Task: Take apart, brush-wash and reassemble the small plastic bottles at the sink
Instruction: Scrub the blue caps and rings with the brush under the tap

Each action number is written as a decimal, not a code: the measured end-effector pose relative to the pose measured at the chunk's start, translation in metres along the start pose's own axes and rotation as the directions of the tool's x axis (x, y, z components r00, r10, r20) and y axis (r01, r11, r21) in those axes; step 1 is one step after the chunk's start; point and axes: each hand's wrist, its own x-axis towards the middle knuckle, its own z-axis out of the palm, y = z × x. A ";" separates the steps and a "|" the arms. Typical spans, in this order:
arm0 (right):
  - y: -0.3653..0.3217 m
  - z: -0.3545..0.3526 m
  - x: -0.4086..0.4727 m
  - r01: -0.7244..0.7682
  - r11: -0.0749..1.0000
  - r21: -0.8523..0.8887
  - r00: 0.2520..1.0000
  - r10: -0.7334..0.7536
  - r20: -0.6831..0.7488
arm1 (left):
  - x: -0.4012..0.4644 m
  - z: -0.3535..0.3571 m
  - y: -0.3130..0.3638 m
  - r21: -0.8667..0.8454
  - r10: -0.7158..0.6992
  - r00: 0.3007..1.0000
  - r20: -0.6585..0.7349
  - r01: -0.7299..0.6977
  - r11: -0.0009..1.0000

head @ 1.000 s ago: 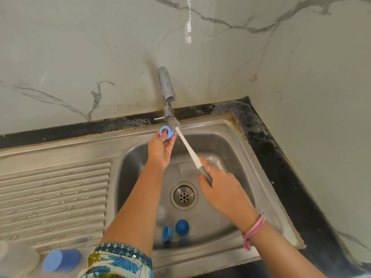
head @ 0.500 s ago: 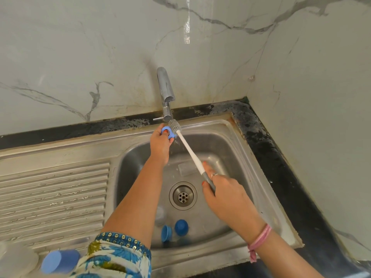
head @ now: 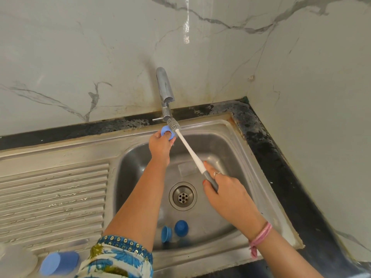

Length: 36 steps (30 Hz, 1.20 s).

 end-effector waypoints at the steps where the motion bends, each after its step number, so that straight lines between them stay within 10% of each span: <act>1: 0.002 0.001 0.001 -0.005 0.999 0.034 1.000 0.005 -0.003 | -0.002 0.001 0.002 -0.107 -0.059 0.998 -0.019 0.057 0.993; 6: 0.007 0.004 -0.009 0.001 0.998 0.055 1.000 -0.001 0.000 | -0.005 0.004 0.013 -0.352 -0.198 0.974 -0.111 0.148 0.924; 16: 0.018 0.001 0.014 0.010 1.000 -0.029 0.998 -0.012 -0.057 | 0.005 0.007 0.016 0.229 0.069 0.984 -0.164 -0.030 0.973; 36: 0.036 0.017 -0.013 0.158 0.987 0.013 0.974 -0.154 -0.166 | 0.012 -0.001 0.022 0.240 0.085 0.978 -0.188 -0.038 0.970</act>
